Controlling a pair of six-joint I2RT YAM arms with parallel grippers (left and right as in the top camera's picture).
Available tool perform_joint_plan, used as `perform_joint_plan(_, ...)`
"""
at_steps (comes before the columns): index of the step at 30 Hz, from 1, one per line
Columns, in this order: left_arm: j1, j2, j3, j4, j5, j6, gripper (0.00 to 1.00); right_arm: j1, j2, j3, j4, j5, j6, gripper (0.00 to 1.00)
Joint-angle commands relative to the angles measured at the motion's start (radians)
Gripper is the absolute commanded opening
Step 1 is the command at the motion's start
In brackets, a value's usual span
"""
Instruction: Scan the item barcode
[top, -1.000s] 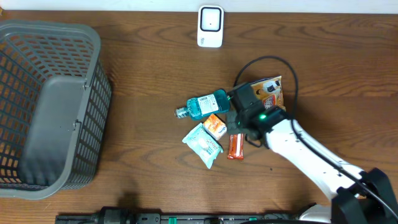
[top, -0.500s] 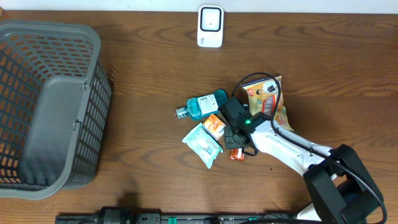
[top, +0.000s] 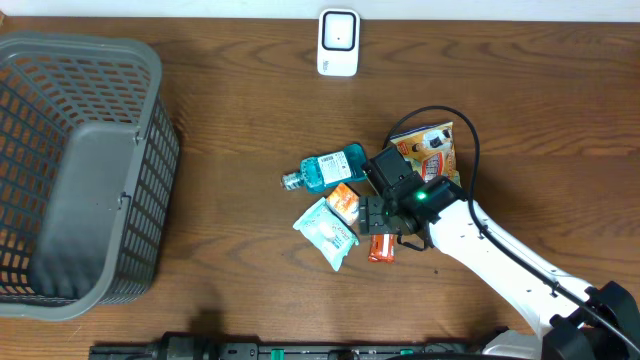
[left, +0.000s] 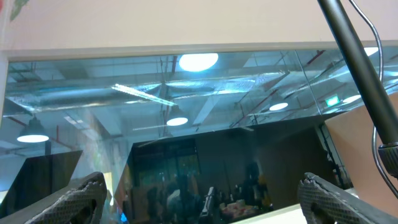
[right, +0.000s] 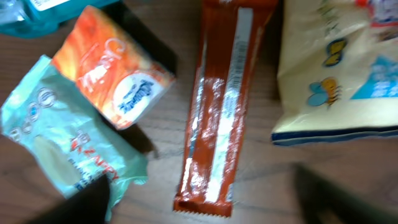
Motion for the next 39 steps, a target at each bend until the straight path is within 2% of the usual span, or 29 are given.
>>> perform_joint_plan(1, 0.003, -0.012, -0.004, 0.003, 0.010, -0.005, 0.98, 0.003, -0.002, 0.007, -0.004, -0.069, 0.035, 0.99)
perform_joint_plan(5, 0.003, -0.012, -0.004, 0.004, 0.010, -0.005, 0.98, 0.003, -0.001, -0.002, -0.015, -0.021, 0.038, 0.99)
perform_joint_plan(6, 0.003, -0.012, -0.004, 0.004, 0.010, -0.005, 0.98, 0.002, 0.000, -0.006, -0.015, -0.014, 0.054, 0.96)
perform_joint_plan(8, 0.003, -0.012, -0.004, 0.004, 0.010, -0.005, 0.98, -0.006, 0.015, -0.026, -0.018, -0.013, 0.154, 0.90)
perform_joint_plan(10, 0.003, -0.012, -0.004, 0.004, 0.010, -0.005, 0.98, -0.011, 0.040, -0.047, -0.013, -0.011, 0.217, 0.90)
perform_joint_plan(15, 0.003, -0.012, -0.004, 0.004, 0.010, -0.005, 0.98, -0.014, 0.124, -0.075, 0.056, -0.012, 0.222, 0.87)
perform_joint_plan(24, 0.003, -0.012, -0.004, 0.004, 0.010, -0.005, 0.98, -0.093, 0.276, -0.075, 0.086, -0.048, 0.219, 0.72)
perform_joint_plan(25, 0.003, -0.012, -0.004, 0.004, 0.010, -0.005, 0.98, -0.103, 0.285, -0.075, 0.087, -0.064, 0.206, 0.64)
perform_joint_plan(26, 0.003, -0.012, -0.004, 0.004, 0.010, -0.005, 0.98, -0.112, 0.294, -0.075, 0.087, -0.077, 0.195, 0.51)
perform_joint_plan(29, 0.003, -0.012, -0.004, 0.004, 0.010, -0.005, 0.98, -0.132, 0.301, -0.074, 0.082, -0.087, 0.167, 0.01)
perform_joint_plan(32, 0.003, -0.012, -0.004, 0.003, 0.010, -0.005, 0.98, -0.132, 0.280, -0.066, 0.065, -0.087, 0.142, 0.01)
perform_joint_plan(39, 0.003, -0.012, -0.004, 0.003, 0.010, -0.005, 0.98, -0.132, 0.160, 0.051, -0.134, -0.051, 0.078, 0.01)
